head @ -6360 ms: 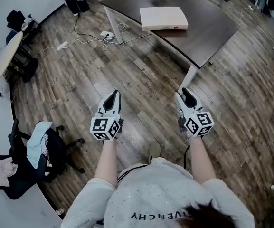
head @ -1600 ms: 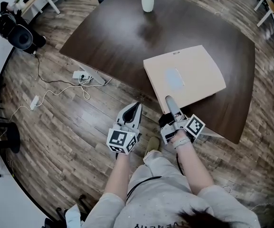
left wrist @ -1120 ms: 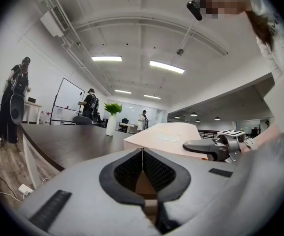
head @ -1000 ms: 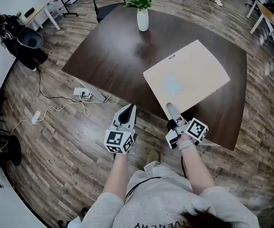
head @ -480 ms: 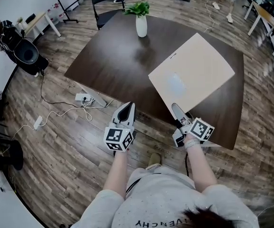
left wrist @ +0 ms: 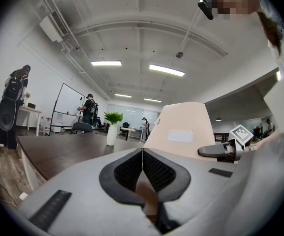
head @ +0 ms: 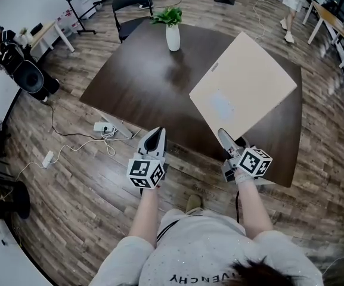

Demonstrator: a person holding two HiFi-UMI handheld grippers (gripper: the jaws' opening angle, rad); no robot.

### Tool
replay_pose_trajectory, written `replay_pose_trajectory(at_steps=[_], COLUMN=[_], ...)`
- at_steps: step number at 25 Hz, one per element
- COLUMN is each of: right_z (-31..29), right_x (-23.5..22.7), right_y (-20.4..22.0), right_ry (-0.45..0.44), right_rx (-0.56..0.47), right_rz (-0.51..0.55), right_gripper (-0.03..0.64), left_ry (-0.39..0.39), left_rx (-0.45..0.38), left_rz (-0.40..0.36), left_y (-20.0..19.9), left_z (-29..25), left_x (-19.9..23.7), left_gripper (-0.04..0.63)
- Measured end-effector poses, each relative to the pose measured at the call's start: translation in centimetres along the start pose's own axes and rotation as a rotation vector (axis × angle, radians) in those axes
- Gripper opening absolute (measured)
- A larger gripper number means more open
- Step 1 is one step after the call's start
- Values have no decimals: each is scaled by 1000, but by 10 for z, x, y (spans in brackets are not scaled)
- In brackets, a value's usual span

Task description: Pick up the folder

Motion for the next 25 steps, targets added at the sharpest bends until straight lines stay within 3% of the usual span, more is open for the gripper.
replay_pose_trajectory(at_steps=[10,25], right_z=[15,30], right_x=[0,7], right_y=[-22,-37], right_ry=[63,119], right_rx=[-11,-41], right_rz=[145,264], right_gripper=[265,265], left_ry=[32,70], left_rx=[-3,15], left_rz=[6,5], left_y=[-13,-25], left_z=[-5,-13], left_x=[-10,-12], left_gripper=[0,0])
Point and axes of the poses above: the fingertips, and each gripper's own axes: z backward along the fingers, x to its left, y out of its underside, the point moved 2 cm from there along z, backward along the fingers, and after that the axes turned 5 degrees about z, right-handed, at the moved point
